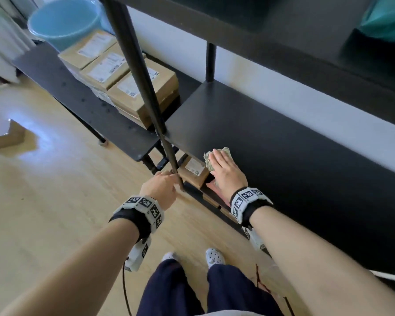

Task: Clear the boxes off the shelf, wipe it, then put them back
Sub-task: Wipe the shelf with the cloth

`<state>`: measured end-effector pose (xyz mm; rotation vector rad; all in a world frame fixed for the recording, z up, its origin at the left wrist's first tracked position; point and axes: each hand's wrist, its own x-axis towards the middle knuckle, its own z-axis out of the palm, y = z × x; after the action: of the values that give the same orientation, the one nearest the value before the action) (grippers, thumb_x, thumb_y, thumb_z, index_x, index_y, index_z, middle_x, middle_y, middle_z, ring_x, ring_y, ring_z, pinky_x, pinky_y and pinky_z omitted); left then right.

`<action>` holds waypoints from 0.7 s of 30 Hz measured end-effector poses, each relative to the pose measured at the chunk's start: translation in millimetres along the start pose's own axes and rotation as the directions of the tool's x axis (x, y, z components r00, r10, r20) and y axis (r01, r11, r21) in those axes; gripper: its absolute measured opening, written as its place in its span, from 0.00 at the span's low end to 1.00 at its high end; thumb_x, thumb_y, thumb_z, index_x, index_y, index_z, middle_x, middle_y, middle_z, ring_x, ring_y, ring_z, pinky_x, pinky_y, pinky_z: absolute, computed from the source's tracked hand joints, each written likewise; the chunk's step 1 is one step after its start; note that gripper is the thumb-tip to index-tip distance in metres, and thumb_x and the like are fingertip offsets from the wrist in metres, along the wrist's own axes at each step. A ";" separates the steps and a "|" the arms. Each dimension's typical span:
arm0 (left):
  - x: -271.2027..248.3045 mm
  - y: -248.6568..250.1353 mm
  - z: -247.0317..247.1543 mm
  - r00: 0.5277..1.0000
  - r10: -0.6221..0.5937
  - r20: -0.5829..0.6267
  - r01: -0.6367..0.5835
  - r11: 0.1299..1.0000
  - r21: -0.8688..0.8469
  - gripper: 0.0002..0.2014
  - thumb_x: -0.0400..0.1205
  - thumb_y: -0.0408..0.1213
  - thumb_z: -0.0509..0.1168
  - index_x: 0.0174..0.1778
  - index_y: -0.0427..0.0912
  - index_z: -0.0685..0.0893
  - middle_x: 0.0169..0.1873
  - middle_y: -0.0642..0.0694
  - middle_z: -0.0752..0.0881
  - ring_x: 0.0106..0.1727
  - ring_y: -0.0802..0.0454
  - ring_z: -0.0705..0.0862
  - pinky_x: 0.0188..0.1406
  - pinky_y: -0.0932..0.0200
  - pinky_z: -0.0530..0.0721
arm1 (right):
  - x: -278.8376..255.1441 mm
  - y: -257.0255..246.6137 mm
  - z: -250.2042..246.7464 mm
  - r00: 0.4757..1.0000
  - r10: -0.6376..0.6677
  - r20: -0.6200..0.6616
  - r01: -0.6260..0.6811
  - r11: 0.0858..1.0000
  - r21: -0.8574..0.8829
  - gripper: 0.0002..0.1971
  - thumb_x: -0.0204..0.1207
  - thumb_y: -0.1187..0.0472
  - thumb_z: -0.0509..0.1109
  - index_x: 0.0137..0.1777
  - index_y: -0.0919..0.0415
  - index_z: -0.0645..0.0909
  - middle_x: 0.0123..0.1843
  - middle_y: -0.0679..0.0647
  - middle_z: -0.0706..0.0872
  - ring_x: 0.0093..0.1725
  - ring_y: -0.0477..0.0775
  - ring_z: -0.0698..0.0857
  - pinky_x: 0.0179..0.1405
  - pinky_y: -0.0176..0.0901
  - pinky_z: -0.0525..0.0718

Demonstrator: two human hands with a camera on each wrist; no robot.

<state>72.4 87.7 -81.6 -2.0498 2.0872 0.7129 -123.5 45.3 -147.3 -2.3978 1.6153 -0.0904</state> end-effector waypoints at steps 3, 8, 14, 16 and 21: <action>16.8 -28.5 -7.1 0.999 0.004 0.036 -0.005 1.000 0.004 0.18 0.82 0.31 0.54 0.65 0.47 0.79 0.67 0.48 0.78 0.68 0.47 0.75 0.59 0.50 0.82 | 34.8 -25.6 0.9 1.000 -0.003 0.012 0.003 1.000 -0.001 0.36 0.79 0.62 0.67 0.83 0.62 0.52 0.85 0.56 0.54 0.85 0.56 0.53 0.85 0.45 0.49; 47.1 -74.3 -30.0 0.996 0.075 0.056 -0.075 0.997 -0.008 0.18 0.82 0.30 0.53 0.65 0.45 0.80 0.65 0.48 0.79 0.67 0.47 0.75 0.57 0.49 0.82 | 109.2 -73.8 12.4 0.998 0.050 -0.042 -0.051 0.998 -0.020 0.29 0.84 0.64 0.57 0.83 0.62 0.53 0.85 0.57 0.55 0.85 0.56 0.52 0.85 0.44 0.45; 83.4 -114.8 -59.6 0.981 0.168 0.099 -0.172 0.984 0.035 0.15 0.83 0.33 0.54 0.61 0.45 0.81 0.60 0.47 0.80 0.65 0.46 0.75 0.59 0.47 0.81 | 124.9 -88.6 16.3 0.992 0.068 -0.110 -0.066 0.998 0.021 0.27 0.82 0.62 0.62 0.80 0.66 0.62 0.82 0.61 0.65 0.82 0.58 0.63 0.83 0.46 0.55; 92.2 -122.1 -65.0 0.973 0.203 0.112 -0.211 0.976 0.062 0.15 0.83 0.34 0.54 0.62 0.45 0.81 0.60 0.47 0.80 0.65 0.46 0.75 0.59 0.47 0.81 | 95.7 -73.8 17.2 0.981 0.070 -0.182 -0.078 0.996 -0.039 0.29 0.75 0.63 0.72 0.76 0.68 0.70 0.77 0.63 0.73 0.77 0.59 0.73 0.78 0.50 0.66; 104.4 -122.0 -71.5 0.949 0.284 0.140 -0.296 0.952 0.076 0.16 0.84 0.35 0.54 0.64 0.47 0.80 0.62 0.48 0.79 0.65 0.47 0.76 0.60 0.50 0.81 | 32.7 -61.8 9.6 0.939 0.281 -0.196 -0.276 0.960 0.056 0.34 0.77 0.61 0.69 0.81 0.65 0.60 0.83 0.58 0.61 0.83 0.56 0.61 0.82 0.45 0.55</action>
<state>200.2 -32.8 -90.7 -1.6194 2.3240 0.7442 -53.3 38.7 -144.7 -2.1709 2.0142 -0.3104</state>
